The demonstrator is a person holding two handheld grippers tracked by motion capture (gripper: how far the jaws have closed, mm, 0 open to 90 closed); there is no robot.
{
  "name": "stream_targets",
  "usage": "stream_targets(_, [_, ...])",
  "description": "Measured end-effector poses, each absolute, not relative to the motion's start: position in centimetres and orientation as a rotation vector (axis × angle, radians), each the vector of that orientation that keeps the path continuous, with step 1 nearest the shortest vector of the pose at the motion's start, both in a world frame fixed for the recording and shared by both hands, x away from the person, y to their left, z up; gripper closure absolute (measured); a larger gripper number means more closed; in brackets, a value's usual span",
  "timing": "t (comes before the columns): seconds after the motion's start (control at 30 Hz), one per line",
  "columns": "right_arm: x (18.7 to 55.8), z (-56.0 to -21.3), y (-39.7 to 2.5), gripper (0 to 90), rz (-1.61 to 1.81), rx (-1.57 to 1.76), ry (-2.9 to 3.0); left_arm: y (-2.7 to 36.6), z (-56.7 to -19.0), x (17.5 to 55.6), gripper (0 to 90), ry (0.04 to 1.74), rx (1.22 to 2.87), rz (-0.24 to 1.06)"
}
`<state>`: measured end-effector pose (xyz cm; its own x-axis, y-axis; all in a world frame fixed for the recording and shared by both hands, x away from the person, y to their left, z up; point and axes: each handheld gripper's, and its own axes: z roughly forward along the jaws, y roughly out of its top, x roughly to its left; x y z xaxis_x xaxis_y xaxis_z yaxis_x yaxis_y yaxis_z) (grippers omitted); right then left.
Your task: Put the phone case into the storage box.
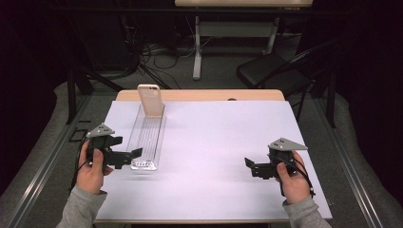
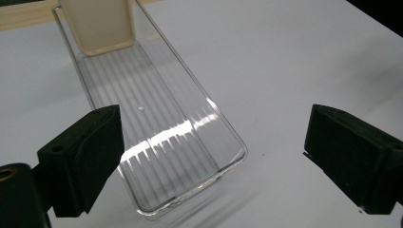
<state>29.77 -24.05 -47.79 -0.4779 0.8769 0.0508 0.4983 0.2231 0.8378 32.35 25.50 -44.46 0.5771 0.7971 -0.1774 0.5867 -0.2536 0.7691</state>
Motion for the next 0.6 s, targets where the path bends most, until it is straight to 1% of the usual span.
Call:
stream_targets(0.13, [29.4, -48.2, -24.3, 0.0, 1.167, 1.281, 2.066, 25.6, -45.6, 32.1, 6.2, 1.109, 1.944, 0.296])
stream_targets(0.6, [28.9, -49.1, -24.9, 0.0, 1.171, 1.295, 2.031, 25.1, -48.3, 31.0, 6.2, 1.049, 1.947, 0.355])
